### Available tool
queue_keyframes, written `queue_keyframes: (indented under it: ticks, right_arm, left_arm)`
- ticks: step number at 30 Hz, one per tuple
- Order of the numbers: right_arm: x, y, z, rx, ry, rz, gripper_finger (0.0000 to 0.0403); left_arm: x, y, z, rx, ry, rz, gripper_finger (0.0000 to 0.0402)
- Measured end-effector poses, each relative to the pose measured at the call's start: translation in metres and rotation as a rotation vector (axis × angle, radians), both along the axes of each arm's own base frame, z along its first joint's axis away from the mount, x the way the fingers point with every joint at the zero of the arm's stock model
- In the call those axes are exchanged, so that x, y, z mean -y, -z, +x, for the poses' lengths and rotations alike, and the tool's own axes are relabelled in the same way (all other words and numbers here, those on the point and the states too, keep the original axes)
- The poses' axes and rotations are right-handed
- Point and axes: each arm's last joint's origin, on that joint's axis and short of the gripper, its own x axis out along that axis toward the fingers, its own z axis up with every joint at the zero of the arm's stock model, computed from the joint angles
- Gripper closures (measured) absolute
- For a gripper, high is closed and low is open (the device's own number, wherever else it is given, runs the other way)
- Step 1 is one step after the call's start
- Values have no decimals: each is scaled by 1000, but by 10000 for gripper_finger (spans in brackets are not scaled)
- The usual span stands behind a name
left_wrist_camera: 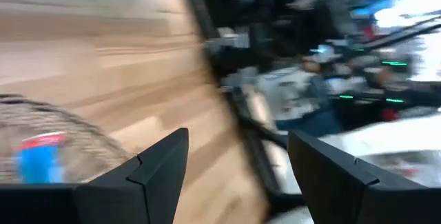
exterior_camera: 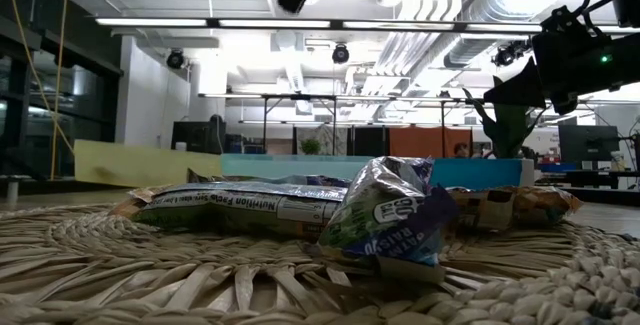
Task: Pick and place Granola Bars by type
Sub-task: Put the red granola bar into the yellow bin
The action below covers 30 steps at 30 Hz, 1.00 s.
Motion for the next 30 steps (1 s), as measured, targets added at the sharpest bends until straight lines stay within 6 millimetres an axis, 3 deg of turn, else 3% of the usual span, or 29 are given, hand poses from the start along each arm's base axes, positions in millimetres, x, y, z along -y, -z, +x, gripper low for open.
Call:
queue_keyframes:
  ticks: [5,11,16,24,30]
  right_arm:
    - [0,0,0,-4,0,-1,402]
    - [0,0,0,-4,0,0,402]
    - [0,0,0,-1,0,0,402]
    - [0,0,0,0,0,0,402]
    - [0,0,0,-4,0,0,402]
  left_arm:
    - [-9,2,17,-149,-21,-12,158]
    - [-17,-10,39,-287,-13,-24,158]
    - [-20,-14,43,-420,-16,-43,158]
    - [-18,3,44,-543,-27,-112,158]
    - [-17,27,49,-634,-45,-126,158]
